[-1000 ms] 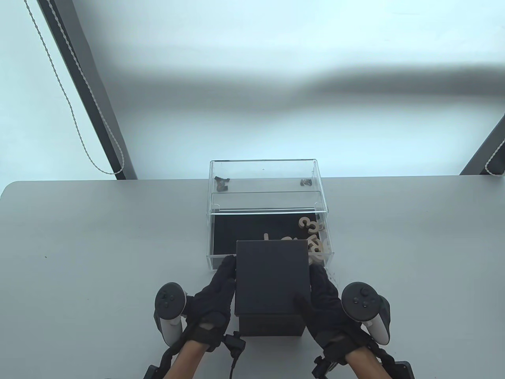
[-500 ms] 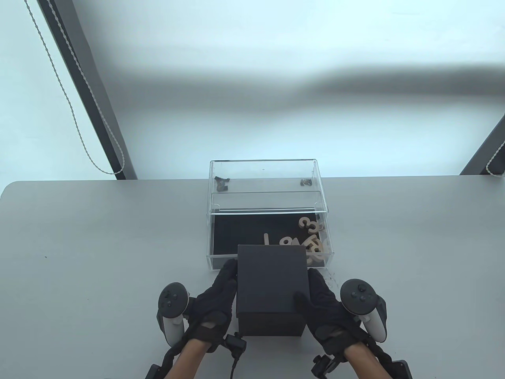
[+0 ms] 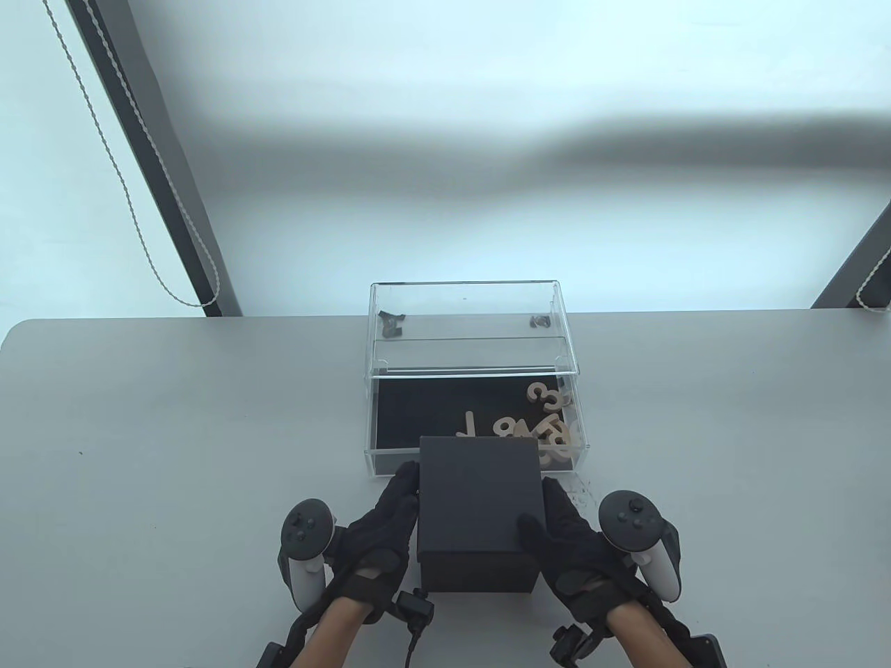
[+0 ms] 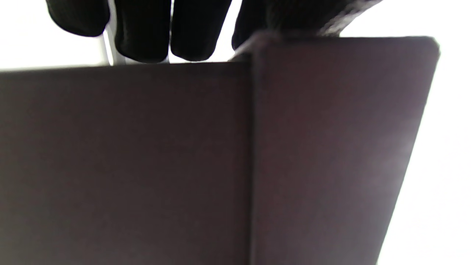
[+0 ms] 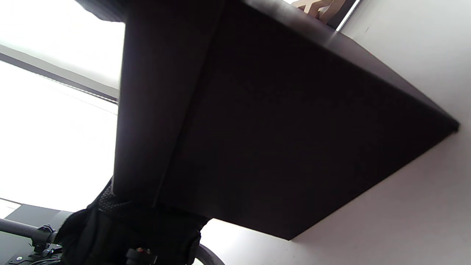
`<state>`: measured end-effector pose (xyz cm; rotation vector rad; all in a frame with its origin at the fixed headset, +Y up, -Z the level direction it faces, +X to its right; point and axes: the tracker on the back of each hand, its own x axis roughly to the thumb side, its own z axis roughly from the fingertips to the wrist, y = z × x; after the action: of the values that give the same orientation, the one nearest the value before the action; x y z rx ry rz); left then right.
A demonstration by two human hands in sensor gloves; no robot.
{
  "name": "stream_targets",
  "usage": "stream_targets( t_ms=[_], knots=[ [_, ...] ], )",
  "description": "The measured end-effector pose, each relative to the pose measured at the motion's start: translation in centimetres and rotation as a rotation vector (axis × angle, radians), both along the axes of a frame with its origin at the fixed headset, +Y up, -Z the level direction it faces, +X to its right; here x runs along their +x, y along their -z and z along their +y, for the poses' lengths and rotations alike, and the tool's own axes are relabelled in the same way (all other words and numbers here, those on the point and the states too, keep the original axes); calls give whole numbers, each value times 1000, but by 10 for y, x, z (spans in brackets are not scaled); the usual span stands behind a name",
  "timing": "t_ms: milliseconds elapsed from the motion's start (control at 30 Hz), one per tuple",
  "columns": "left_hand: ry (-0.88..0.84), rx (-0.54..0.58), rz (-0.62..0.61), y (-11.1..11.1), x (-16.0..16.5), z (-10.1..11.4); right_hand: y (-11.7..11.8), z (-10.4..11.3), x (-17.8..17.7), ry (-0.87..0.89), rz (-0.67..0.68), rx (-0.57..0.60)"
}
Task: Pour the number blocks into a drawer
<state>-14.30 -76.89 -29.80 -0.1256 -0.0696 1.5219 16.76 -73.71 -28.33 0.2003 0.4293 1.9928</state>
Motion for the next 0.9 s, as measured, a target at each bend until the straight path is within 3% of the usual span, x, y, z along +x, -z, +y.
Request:
stream_targets(
  t_ms=[233,467,567,700,900],
  knots=[
    [1,78,43,3,-4,15,2,6,8,31,-23,9],
    [-26,266,80,-1,0,71,5,14,22,58,-68,33],
    [19,333,24,-5,14,97,6,16,27,69,-81,31],
    [182,349,-118,-7,42,115,7,18,33,79,-102,36],
    [453,249,-302,-9,83,110,6,18,34,89,-103,28]
  ],
)
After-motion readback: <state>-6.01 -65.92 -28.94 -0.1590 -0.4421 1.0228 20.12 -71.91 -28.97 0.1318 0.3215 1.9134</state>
